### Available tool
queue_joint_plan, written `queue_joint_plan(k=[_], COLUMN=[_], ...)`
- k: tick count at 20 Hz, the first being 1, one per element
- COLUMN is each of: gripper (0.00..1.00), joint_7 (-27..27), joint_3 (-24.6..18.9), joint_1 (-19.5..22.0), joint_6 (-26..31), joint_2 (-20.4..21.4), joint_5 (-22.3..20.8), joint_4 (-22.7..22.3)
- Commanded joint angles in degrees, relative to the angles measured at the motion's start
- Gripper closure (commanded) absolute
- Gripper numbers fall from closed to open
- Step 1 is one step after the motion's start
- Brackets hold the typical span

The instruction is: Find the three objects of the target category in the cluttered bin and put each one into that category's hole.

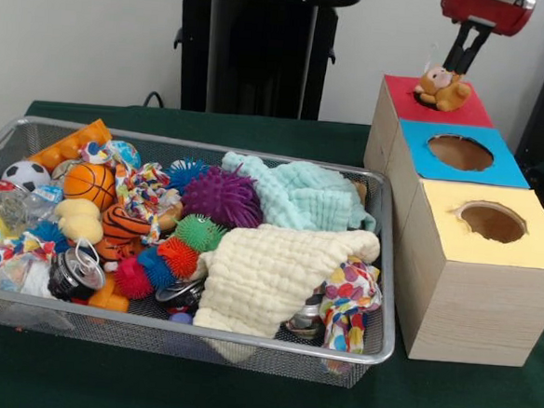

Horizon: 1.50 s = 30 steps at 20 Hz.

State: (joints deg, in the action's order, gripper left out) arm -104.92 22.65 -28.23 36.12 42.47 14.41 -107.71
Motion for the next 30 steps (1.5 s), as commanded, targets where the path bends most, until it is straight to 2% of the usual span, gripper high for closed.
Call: queue_joint_plan(k=[1,5,10,17,24,30], gripper=[1.00,1.00,1.00,1.00,1.00,1.00], joint_7=[-16.86,-16.81,-18.20,-17.86,-16.25,-15.41], joint_3=[-2.37,-5.15,-7.21,-8.92,-11.62,-9.74], joint_1=[0.44,1.38,0.17,-0.03,-0.03,-1.62], joint_6=[4.82,2.94,0.09,-1.53,-6.69,-14.71], joint_2=[-0.25,-0.96,-1.48,-2.72,-4.27,-6.94], joint_5=[3.56,6.47,10.35,13.65,16.14,12.98], joint_4=[-8.33,-11.15,-13.81,-14.63,-15.33,-11.85])
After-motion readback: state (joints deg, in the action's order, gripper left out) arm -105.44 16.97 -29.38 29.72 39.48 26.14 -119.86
